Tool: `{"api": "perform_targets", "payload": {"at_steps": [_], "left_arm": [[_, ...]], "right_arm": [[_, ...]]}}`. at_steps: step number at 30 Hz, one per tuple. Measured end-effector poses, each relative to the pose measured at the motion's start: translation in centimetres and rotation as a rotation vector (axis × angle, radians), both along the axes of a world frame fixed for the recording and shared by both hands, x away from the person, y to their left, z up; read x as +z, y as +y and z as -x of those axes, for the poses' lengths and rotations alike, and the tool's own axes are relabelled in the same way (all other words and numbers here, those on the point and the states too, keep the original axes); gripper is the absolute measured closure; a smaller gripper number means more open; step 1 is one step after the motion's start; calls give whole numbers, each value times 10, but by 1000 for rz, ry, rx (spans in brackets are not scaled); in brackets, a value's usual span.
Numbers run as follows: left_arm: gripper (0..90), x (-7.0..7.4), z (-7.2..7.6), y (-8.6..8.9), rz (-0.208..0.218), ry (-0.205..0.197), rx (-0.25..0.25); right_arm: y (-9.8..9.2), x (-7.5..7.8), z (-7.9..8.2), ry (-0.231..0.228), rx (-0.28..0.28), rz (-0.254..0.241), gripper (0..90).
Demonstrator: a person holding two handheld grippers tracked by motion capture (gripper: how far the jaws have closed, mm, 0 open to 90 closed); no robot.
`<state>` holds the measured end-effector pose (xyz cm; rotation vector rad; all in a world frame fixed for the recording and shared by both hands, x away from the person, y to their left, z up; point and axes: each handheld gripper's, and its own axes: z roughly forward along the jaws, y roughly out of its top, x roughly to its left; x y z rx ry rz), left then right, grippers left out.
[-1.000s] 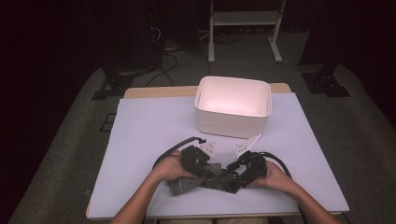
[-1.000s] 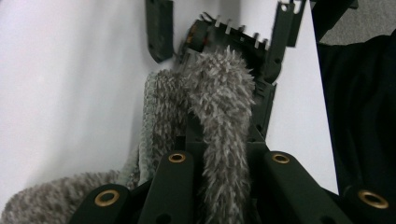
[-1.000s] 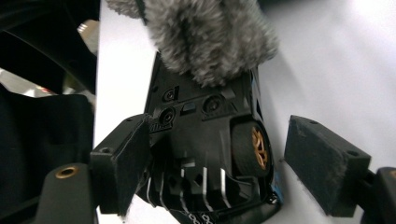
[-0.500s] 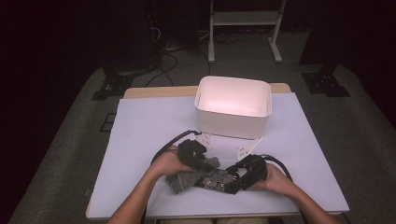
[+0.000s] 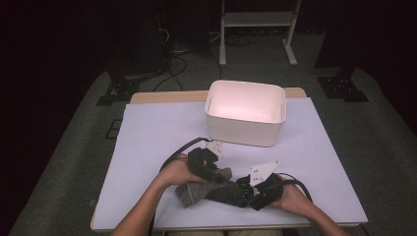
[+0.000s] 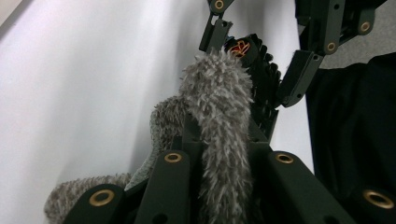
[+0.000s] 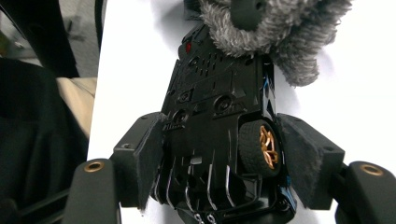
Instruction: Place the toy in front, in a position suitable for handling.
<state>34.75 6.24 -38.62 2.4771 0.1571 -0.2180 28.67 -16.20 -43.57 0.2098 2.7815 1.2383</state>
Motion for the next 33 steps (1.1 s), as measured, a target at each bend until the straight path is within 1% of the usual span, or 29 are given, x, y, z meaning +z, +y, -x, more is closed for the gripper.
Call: {"api": "perform_targets", "payload": {"at_steps": [2,5,6,8,9,10,11,12,13,14,15,16,17,18,19,21,22,23,25,26,27,28,30,31,32,33], "left_arm": [[786,1,2,1,-1,-7,-2],[796,1,5,3,8,-5,3],[799,2,5,3,11,0,-2],[805,4,8,5,15,7,-11],[805,4,10,6,19,1,-15],[805,5,13,7,23,1,-18],[805,5,13,7,23,1,-18],[805,6,15,8,24,2,-29],[806,8,21,11,29,5,-50],[806,8,21,11,29,5,-50],[806,8,23,12,34,12,-55],[807,8,28,14,40,9,-57],[807,8,28,14,40,9,-57],[807,8,29,14,40,3,-60],[809,8,31,14,39,-14,-65],[812,9,33,14,40,-21,-66],[814,9,33,14,39,-34,-66],[816,10,32,14,38,-34,-66],[820,12,31,13,46,-31,-71],[820,13,31,12,38,-42,-70],[820,13,31,12,38,-42,-70],[820,15,29,10,30,-56,-63],[819,16,26,8,34,-60,-56],[819,17,25,7,31,-66,-55],[819,19,24,6,27,-70,-52],[819,19,24,6,27,-70,-52]], "right_arm": [[1,0,3,-32,3,5,327],[0,1,4,-23,4,-5,335],[-1,2,2,-4,0,-18,337],[-4,1,-3,62,-15,-23,290],[-5,0,-5,89,-27,-24,263],[-7,-1,-7,119,-35,-30,260],[-7,-1,-7,119,-35,-30,260],[-8,-3,-8,150,-40,-36,259],[-7,-5,-7,173,-31,-27,264],[-7,-5,-7,173,-31,-27,264],[-6,-7,-6,184,-27,-20,280],[-3,-9,-4,200,-4,-16,372],[-3,-9,-4,200,-4,-16,372],[-1,-9,-2,219,43,-16,493],[0,-9,1,207,47,-9,495],[1,-8,4,176,44,5,502],[1,-7,5,160,42,7,508],[0,-6,6,139,35,-1,518],[-2,-3,5,75,11,6,569],[-3,-3,3,76,17,-4,570],[-3,-3,0,71,23,-1,570],[-2,-3,-1,66,17,-1,570],[-1,-2,-2,19,15,12,570],[0,-3,-3,-3,0,13,570],[0,-3,-5,-12,-6,13,570],[0,-3,-8,-10,-7,11,570]]}}
